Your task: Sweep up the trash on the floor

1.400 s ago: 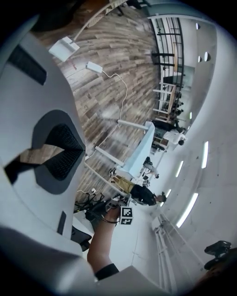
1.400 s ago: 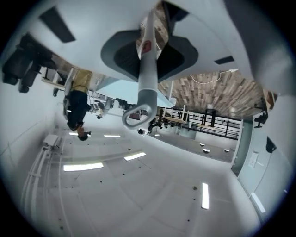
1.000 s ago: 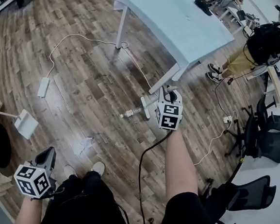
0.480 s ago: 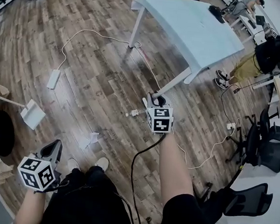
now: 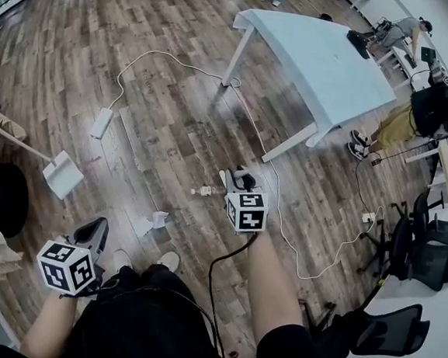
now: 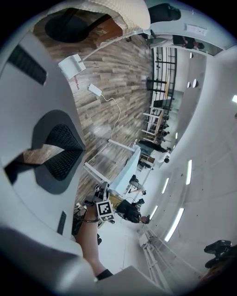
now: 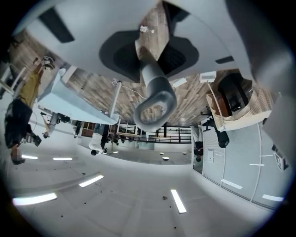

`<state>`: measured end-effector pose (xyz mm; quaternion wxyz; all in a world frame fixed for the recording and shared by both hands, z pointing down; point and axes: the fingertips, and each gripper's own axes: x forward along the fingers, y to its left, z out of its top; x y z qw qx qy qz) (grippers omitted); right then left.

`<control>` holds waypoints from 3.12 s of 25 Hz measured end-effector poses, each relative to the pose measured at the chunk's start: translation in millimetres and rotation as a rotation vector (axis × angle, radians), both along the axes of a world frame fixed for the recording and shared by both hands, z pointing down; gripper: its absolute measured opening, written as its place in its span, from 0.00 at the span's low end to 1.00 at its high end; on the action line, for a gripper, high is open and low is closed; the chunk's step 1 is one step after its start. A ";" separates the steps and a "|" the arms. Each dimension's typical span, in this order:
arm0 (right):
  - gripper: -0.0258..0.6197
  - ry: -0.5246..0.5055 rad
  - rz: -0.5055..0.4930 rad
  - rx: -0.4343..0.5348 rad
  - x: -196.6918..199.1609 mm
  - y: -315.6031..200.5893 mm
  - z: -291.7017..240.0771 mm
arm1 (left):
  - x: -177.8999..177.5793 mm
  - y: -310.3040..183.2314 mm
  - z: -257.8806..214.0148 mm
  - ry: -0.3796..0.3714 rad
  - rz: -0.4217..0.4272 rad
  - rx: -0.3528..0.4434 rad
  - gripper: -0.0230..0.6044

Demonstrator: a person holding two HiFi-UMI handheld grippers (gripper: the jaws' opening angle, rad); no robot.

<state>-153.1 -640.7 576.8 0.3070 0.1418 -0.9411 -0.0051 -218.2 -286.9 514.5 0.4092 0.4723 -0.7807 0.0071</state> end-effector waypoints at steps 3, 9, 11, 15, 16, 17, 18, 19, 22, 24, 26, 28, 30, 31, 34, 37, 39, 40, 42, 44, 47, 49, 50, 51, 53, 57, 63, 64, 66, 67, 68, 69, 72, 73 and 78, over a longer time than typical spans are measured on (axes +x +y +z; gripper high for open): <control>0.22 0.018 -0.066 0.000 -6.1 42.1 -1.2 | -4.7 16.0 0.8 0.001 0.001 0.010 0.03; 0.21 0.062 -0.240 0.021 -14.9 140.1 -3.4 | -13.8 47.4 -3.7 -0.015 -0.005 0.042 0.03; 0.21 0.071 -0.274 0.012 -18.5 166.3 -4.9 | -18.4 56.5 -3.7 -0.008 -0.005 0.046 0.03; 0.21 0.098 -0.374 -0.004 -23.2 221.2 -7.3 | -24.9 77.6 -2.9 0.010 -0.001 0.059 0.03; 0.21 0.099 -0.394 -0.010 -24.3 233.1 -9.3 | -26.2 82.2 -2.7 0.013 0.002 0.062 0.03; 0.21 0.098 -0.411 -0.016 -25.4 243.9 -11.4 | -27.5 86.4 -1.8 0.016 0.004 0.065 0.03; 0.21 0.097 -0.426 -0.021 -26.6 253.9 -13.1 | -28.9 90.4 -0.5 0.020 0.006 0.068 0.03; 0.21 0.095 -0.439 -0.027 -28.1 263.4 -14.6 | -30.5 94.3 1.2 0.025 0.008 0.073 0.03; 0.21 0.089 -0.465 -0.050 -33.2 288.8 -20.1 | -36.3 106.0 4.0 0.039 0.014 0.087 0.03; 0.21 0.089 -0.477 -0.063 -36.9 303.2 -24.6 | -40.4 113.4 4.0 0.046 0.020 0.093 0.03; 0.21 0.091 -0.482 -0.077 -39.9 315.8 -27.9 | -43.7 120.7 3.9 0.050 0.023 0.098 0.03; 0.21 0.096 -0.491 -0.084 -42.1 326.5 -29.0 | -46.5 127.3 5.1 0.055 0.022 0.101 0.03; 0.21 0.104 -0.507 -0.078 -45.7 335.4 -28.3 | -49.7 133.1 7.4 0.061 0.016 0.101 0.03; 0.21 0.107 -0.512 -0.071 -48.1 338.9 -27.6 | -50.9 136.1 8.4 0.063 0.012 0.100 0.03; 0.21 0.101 -0.498 -0.056 -55.8 342.6 -26.6 | -52.4 144.0 10.5 0.063 -0.011 0.099 0.03; 0.21 0.067 -0.456 -0.052 -61.0 334.9 -29.0 | -52.4 147.3 11.9 0.059 -0.054 0.100 0.03; 0.21 0.049 -0.408 -0.066 -62.1 324.7 -30.3 | -50.6 147.0 12.1 0.062 -0.075 0.102 0.03; 0.21 0.041 -0.382 -0.071 -61.8 318.1 -31.2 | -48.5 145.1 11.9 0.063 -0.078 0.102 0.03; 0.20 0.026 -0.344 -0.064 -59.7 303.6 -33.7 | -42.8 137.4 10.2 0.061 -0.069 0.104 0.03; 0.20 0.013 -0.316 -0.050 -56.5 288.5 -36.5 | -36.3 127.0 6.4 0.051 -0.051 0.108 0.03; 0.20 -0.005 -0.246 -0.035 -48.5 259.5 -41.6 | -24.3 110.7 0.6 0.041 -0.030 0.116 0.03; 0.20 -0.027 -0.195 -0.025 -43.5 238.9 -49.3 | -18.5 99.4 -3.1 0.032 -0.016 0.121 0.03; 0.20 -0.040 -0.170 -0.021 -40.6 229.7 -54.5 | -16.6 93.8 -5.4 0.024 -0.010 0.122 0.03; 0.20 -0.054 -0.143 -0.020 -36.9 221.5 -60.7 | -15.0 88.6 -8.2 0.014 -0.005 0.123 0.03; 0.20 -0.090 -0.080 -0.024 -27.9 207.8 -78.9 | -13.5 79.4 -16.7 -0.018 -0.001 0.120 0.03; 0.20 -0.216 0.018 -0.010 -15.7 192.7 -134.6 | -20.7 61.4 -41.7 -0.143 -0.001 0.103 0.03; 0.20 -0.324 0.095 0.031 -3.6 191.1 -193.5 | -14.3 23.4 -78.1 -0.294 0.054 0.108 0.03; 0.20 -0.341 0.100 0.037 -3.1 192.6 -200.6 | -14.4 17.9 -84.7 -0.308 0.056 0.117 0.03; 0.20 -0.364 0.103 0.040 -1.1 195.8 -207.9 | -13.4 9.1 -95.4 -0.317 0.054 0.138 0.03; 0.20 -0.369 0.104 0.036 -0.1 196.3 -207.8 | -12.8 5.7 -99.3 -0.321 0.053 0.144 0.03; 0.20 -0.368 0.107 0.029 0.9 196.2 -206.1 | -12.4 3.0 -101.9 -0.331 0.052 0.141 0.03; 0.20 -0.365 0.107 0.020 2.0 196.1 -203.7 | -11.6 0.8 -103.3 -0.349 0.055 0.131 0.03; 0.20 -0.354 0.097 -0.002 7.6 200.7 -200.0 | -7.3 -3.1 -103.4 -0.406 0.073 0.095 0.03; 0.20 -0.355 0.090 -0.006 9.4 203.8 -200.8 | -6.1 -3.7 -103.8 -0.416 0.073 0.096 0.03; 0.20 -0.370 0.056 -0.008 12.5 218.4 -206.8 | -2.5 -4.7 -110.3 -0.427 0.053 0.141 0.03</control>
